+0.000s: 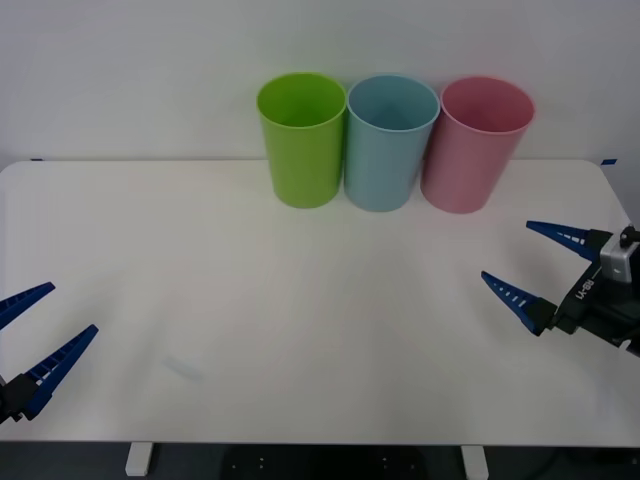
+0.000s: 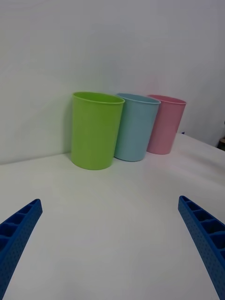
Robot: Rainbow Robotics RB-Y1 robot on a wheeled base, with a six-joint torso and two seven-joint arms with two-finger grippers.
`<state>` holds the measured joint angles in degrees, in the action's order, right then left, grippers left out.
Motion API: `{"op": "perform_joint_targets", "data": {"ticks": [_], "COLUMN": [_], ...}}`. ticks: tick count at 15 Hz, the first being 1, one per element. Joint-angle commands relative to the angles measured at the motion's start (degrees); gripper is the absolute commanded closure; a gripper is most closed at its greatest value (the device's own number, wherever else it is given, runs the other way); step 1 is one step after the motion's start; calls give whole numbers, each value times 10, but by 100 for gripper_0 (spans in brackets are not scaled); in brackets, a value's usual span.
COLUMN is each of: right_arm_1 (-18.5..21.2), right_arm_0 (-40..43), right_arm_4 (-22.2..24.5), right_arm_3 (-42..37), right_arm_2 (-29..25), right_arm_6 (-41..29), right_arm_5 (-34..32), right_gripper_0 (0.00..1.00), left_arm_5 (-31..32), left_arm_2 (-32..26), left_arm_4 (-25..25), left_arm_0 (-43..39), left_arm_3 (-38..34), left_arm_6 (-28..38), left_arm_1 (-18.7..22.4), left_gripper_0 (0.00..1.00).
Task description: Grasp the object on the table and drop it into the matching bin: aluminum can to the light blue bin, PET bottle to the pink bin.
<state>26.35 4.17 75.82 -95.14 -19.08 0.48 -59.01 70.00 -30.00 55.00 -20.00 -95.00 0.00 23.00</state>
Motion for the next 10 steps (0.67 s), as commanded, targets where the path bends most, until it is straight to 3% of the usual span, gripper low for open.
{"op": "perform_joint_targets", "data": {"ticks": [1,10], "right_arm_1": [0,-2], "right_arm_0": [44,81], "right_arm_4": [-2,-14], "right_arm_3": [-28,-44], "right_arm_2": [-10,-15], "right_arm_6": [1,-3], "right_arm_5": [-1,-4], "right_gripper_0": [0,0], "left_arm_5": [0,0], "left_arm_2": [0,0], "left_arm_4": [0,0], "left_arm_0": [0,0], "left_arm_3": [0,0], "left_arm_6": [0,0], "left_arm_1": [0,0], "left_gripper_0": [0,0]}}
